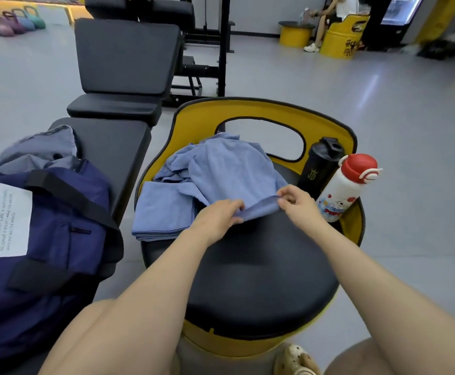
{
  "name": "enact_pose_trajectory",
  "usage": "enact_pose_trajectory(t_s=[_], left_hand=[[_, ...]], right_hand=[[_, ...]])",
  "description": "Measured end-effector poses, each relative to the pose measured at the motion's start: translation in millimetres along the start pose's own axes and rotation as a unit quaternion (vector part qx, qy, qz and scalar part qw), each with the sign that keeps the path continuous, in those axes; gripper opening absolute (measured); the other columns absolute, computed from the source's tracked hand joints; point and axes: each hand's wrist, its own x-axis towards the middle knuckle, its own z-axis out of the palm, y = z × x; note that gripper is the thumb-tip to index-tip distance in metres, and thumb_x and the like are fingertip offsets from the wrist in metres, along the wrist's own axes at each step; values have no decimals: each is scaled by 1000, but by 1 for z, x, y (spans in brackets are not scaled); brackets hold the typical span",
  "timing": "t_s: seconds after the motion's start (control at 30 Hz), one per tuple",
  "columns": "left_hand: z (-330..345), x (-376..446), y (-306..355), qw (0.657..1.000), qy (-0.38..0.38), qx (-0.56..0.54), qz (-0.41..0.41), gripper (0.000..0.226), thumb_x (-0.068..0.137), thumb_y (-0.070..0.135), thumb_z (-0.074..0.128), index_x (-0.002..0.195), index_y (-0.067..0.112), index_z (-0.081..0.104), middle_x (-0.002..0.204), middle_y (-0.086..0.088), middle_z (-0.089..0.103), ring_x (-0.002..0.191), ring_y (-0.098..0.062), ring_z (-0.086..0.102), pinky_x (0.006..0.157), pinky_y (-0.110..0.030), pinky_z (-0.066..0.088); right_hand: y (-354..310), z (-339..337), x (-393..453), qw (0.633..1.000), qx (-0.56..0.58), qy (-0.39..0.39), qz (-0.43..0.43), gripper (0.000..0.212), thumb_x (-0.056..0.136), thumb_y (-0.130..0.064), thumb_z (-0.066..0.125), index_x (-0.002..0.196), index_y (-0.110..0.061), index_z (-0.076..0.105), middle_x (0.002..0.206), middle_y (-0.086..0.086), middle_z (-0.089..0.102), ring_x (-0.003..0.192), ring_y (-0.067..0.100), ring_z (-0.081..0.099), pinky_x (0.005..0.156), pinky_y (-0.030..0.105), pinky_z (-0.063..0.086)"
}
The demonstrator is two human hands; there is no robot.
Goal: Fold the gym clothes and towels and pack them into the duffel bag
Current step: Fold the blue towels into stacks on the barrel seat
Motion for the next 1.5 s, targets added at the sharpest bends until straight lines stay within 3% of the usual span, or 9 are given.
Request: enact_pose_trajectory(t_s=[0.1,0.23,0.4,0.87,1.0,1.1,1.23,1.37,1.5], left_hand=[[16,-6,-11,995,-20,94,-1,21,93,9,49,114,10,53,113,-8,49,104,-28,50,73,-38,41],[19,-6,-15,993,30,104,-42,17,94,12,43,107,6,52,110,-12,53,103,-29,47,73,-37,37],[22,-14,-13,989,-13,143,-13,15,100,18,38,109,9,47,107,-10,60,96,-29,49,67,-31,27],[45,-46,4,966,-257,-17,-36,24,100,32,41,111,15,54,111,-9,61,88,-20,49,75,-28,36],[51,-49,3,945,-303,-95,-78,20,98,36,45,101,19,55,91,1,58,81,-14,55,71,-23,42],[50,-41,-4,971,-214,-49,-97,20,98,30,46,107,16,58,92,2,58,83,-16,54,73,-26,42],[52,-27,-12,981,-42,-84,-168,23,99,20,44,118,13,54,123,-9,47,102,-25,54,89,-36,44],[53,-7,-11,958,-4,-177,-227,35,99,12,40,134,14,41,138,-13,35,103,-27,52,82,-28,39],[55,17,-18,947,6,-201,-250,48,96,11,44,142,18,34,144,-16,33,121,-32,46,96,-33,39]], right_hand=[[16,-6,-10,999,-20,-23,28,23,91,-9,51,80,-29,53,69,-4,57,67,14,49,61,27,39],[29,-12,-20,997,-40,-13,62,13,91,-12,47,81,-19,54,67,-2,52,62,14,44,57,28,35],[40,-21,-31,992,-98,-54,62,10,92,-17,47,87,-14,55,68,0,52,60,13,43,54,25,34],[63,-22,-55,890,-322,-314,80,11,86,-21,50,75,-21,52,80,-3,54,72,14,48,65,26,40],[68,-22,-58,862,-342,-360,103,12,87,-26,48,79,-25,57,91,-1,59,83,15,53,74,27,44],[70,-17,-55,882,-341,-313,83,19,91,-29,47,90,-20,64,96,2,65,85,16,58,73,27,46],[77,-5,-36,946,-289,-135,63,22,94,-26,48,94,-14,66,98,5,63,85,19,61,75,33,53],[78,8,-16,973,-204,-59,93,30,96,-26,49,123,-16,60,130,7,49,110,22,54,84,30,47],[80,23,-2,975,-195,-50,93,44,96,-32,53,138,-20,47,147,3,33,132,22,36,98,36,43]])
